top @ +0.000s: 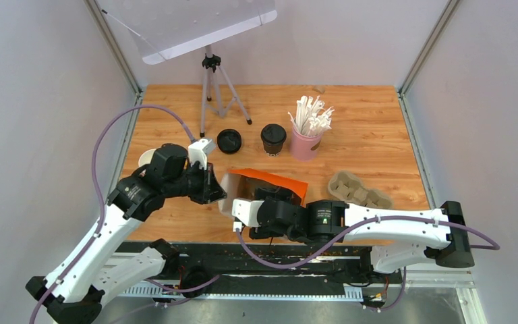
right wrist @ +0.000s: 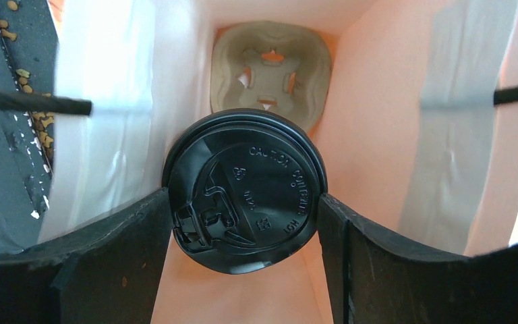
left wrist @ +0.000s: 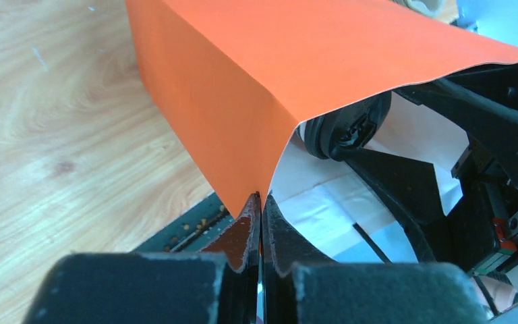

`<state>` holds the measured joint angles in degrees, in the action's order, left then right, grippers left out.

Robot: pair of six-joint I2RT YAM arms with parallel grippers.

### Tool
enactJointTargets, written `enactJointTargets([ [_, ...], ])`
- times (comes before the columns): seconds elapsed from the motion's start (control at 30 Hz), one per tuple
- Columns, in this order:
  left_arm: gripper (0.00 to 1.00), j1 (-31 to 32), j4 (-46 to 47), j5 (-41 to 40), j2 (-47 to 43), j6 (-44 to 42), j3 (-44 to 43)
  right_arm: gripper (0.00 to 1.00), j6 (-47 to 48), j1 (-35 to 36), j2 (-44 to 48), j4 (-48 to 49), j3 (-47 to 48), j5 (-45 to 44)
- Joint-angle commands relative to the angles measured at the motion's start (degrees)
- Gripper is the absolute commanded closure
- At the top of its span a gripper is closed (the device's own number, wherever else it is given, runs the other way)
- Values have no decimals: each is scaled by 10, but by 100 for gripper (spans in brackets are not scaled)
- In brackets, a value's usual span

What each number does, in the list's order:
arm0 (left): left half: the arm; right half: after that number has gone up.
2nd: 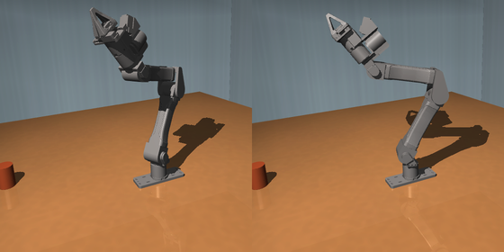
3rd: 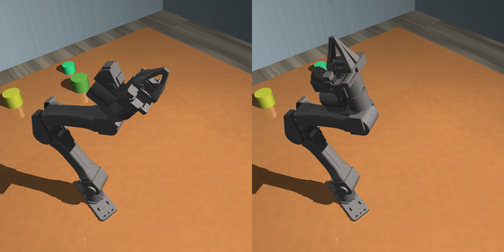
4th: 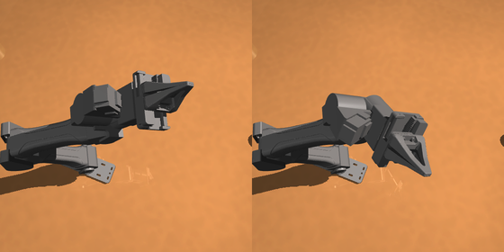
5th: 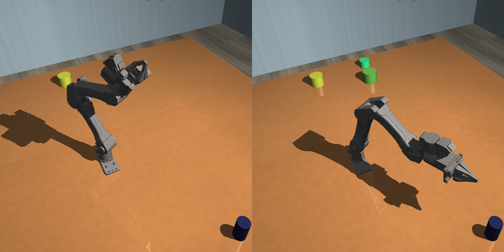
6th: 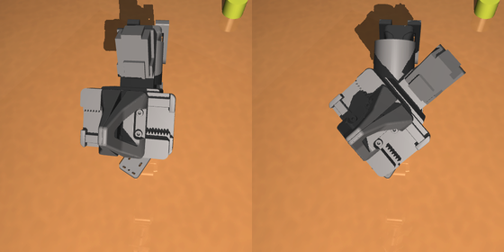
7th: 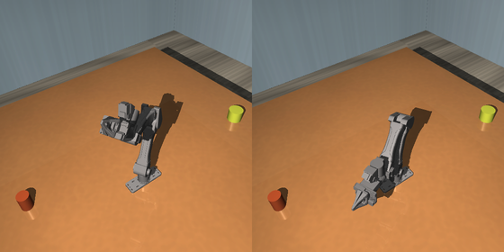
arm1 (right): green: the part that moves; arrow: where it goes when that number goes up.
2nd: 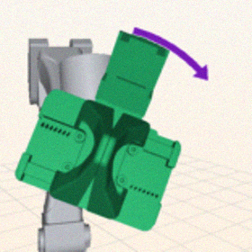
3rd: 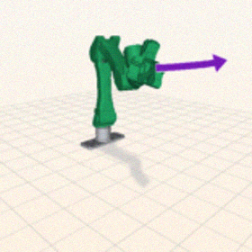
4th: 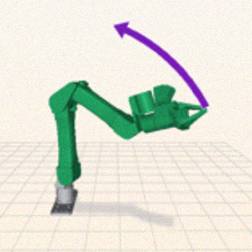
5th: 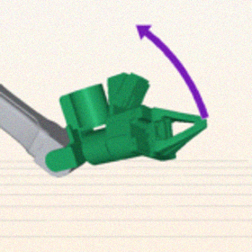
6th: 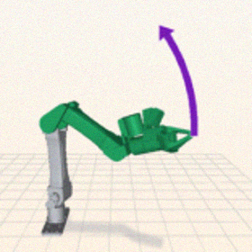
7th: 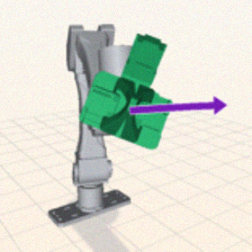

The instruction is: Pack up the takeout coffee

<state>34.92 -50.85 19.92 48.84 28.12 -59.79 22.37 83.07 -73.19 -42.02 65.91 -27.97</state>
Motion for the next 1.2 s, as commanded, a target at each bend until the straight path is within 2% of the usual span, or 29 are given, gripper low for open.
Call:
enactJointTargets([
  [0.0,100,3,-16,-65,-49,-12,-27,29,5,3,4,49,5,2],
  [0.33,100,3,50,-52,-159,7,79,29,54,3,-45,134,23,18],
  [0.6,100,2,33,-42,-160,-16,92,28,100,0,-69,199,23,41],
  [0.9,100,3,32,-38,-161,-21,94,27,109,-27,-88,214,31,88],
  [1.17,100,3,42,-42,-163,-3,97,28,141,-43,-112,259,6,75],
])
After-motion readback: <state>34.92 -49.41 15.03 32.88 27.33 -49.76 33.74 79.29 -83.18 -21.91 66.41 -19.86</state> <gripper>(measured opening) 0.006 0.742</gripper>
